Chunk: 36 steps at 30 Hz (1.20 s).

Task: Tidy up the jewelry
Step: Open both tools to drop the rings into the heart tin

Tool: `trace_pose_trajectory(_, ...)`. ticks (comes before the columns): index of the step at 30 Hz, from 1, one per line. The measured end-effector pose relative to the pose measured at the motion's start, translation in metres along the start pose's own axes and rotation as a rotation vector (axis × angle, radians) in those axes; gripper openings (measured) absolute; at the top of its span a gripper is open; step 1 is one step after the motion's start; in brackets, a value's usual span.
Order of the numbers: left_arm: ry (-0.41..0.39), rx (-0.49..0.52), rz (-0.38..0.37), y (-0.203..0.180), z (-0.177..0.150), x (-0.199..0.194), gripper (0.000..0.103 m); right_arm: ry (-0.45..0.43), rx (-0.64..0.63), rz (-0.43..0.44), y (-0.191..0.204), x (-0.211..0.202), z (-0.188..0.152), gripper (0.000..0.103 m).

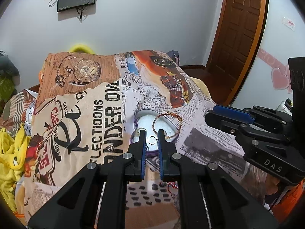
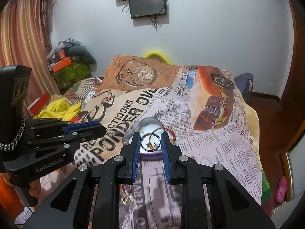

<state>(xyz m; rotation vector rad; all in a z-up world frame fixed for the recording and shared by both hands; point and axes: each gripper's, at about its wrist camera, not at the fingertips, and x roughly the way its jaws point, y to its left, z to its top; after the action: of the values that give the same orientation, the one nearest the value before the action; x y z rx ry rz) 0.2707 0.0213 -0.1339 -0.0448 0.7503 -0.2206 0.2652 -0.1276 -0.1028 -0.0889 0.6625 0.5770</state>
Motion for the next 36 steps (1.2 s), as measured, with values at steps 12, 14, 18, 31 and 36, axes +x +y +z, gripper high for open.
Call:
trace_pose_trajectory(12, 0.013, 0.006, 0.019, 0.010, 0.012, 0.033, 0.009, 0.044, 0.001, 0.028, -0.007, 0.043, 0.009, 0.020)
trace_pose_trajectory(14, 0.031, 0.000, 0.017, 0.013, 0.012, 0.042, 0.009, 0.062, 0.005, 0.028, -0.010, 0.052, 0.010, 0.020)
trace_pose_trajectory(18, 0.073, -0.009, 0.004, 0.019, 0.008, 0.059, 0.009, 0.097, 0.022, 0.048, -0.016, 0.066, 0.013, 0.020)
trace_pose_trajectory(31, 0.142, 0.004, -0.051, 0.014, 0.006, 0.084, 0.009, 0.190, 0.049, 0.088, -0.021, 0.100, 0.015, 0.020)
trace_pose_trajectory(36, 0.149, 0.014, -0.034, 0.013, 0.004, 0.085, 0.009, 0.203, 0.053, 0.095, -0.024, 0.101, 0.014, 0.020)
